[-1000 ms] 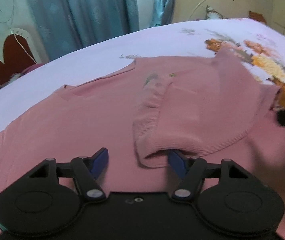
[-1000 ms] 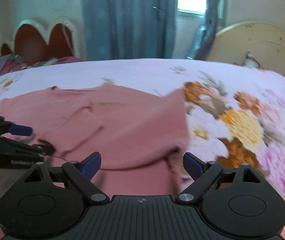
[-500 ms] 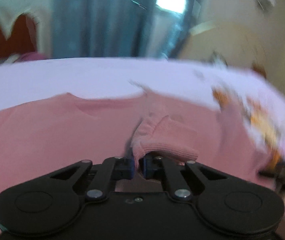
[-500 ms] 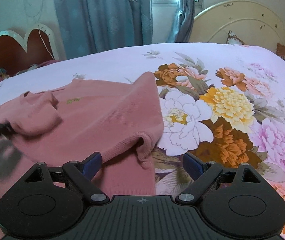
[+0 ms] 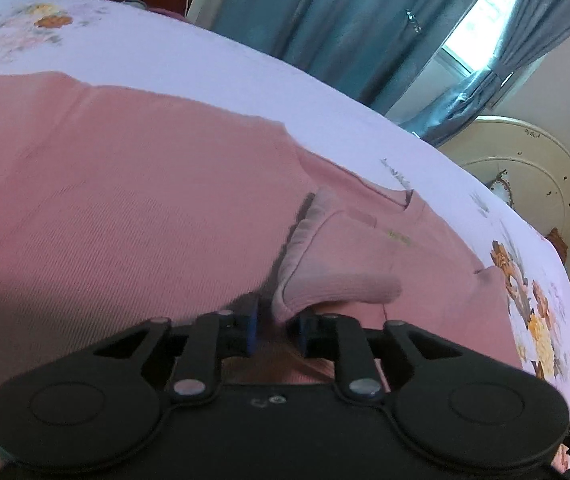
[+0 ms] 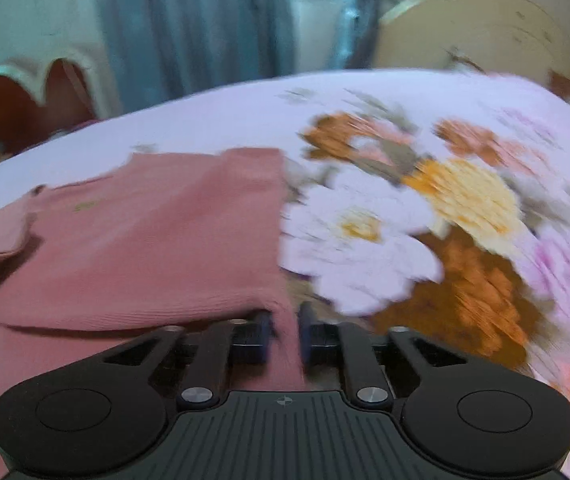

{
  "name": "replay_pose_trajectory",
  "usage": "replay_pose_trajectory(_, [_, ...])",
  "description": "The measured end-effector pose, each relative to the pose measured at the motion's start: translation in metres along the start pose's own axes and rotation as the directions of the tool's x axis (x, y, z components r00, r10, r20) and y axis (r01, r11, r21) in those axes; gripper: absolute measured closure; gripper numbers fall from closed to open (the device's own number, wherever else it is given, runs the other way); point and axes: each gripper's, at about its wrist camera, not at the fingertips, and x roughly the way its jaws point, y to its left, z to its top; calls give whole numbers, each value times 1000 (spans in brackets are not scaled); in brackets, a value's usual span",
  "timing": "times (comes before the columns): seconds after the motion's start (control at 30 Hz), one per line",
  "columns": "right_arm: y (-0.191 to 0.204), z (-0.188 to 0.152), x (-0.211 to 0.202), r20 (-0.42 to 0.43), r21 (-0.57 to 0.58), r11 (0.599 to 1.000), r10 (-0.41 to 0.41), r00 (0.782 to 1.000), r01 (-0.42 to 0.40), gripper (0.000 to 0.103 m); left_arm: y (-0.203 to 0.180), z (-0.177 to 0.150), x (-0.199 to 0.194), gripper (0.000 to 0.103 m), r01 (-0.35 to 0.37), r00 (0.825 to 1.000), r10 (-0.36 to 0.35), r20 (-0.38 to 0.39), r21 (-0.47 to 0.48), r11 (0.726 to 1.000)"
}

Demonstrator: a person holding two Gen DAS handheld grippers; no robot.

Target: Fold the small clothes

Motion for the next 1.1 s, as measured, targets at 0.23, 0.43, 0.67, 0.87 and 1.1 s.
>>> replay_pose_trajectory(0.23, [5, 5, -26, 14, -26, 999, 34, 999, -34, 57, -19, 15, 1, 47, -45, 997, 38, 64, 114, 992])
replay_pose_trajectory(0.43, [9, 23, -50, 107, -56, 997, 60, 992, -54, 23, -5, 17, -6, 85, -65, 989, 58, 139, 46, 997])
replay_pose_trajectory(0.67, [8, 61, 14, 49, -22, 993, 114, 992, -113, 34, 17, 2, -23, 95, -92, 984, 90, 157, 8, 996])
replay_pose_trajectory(0.87, [8, 93, 74, 1, 10, 993, 120, 993, -120, 41, 14, -2, -33, 95, -126, 976, 108, 188, 88, 988])
replay_pose_trajectory(1.1, [5, 104, 97, -13, 38, 993, 116, 993, -115, 96, 12, -6, -33, 95, -175, 970, 151, 189, 115, 978])
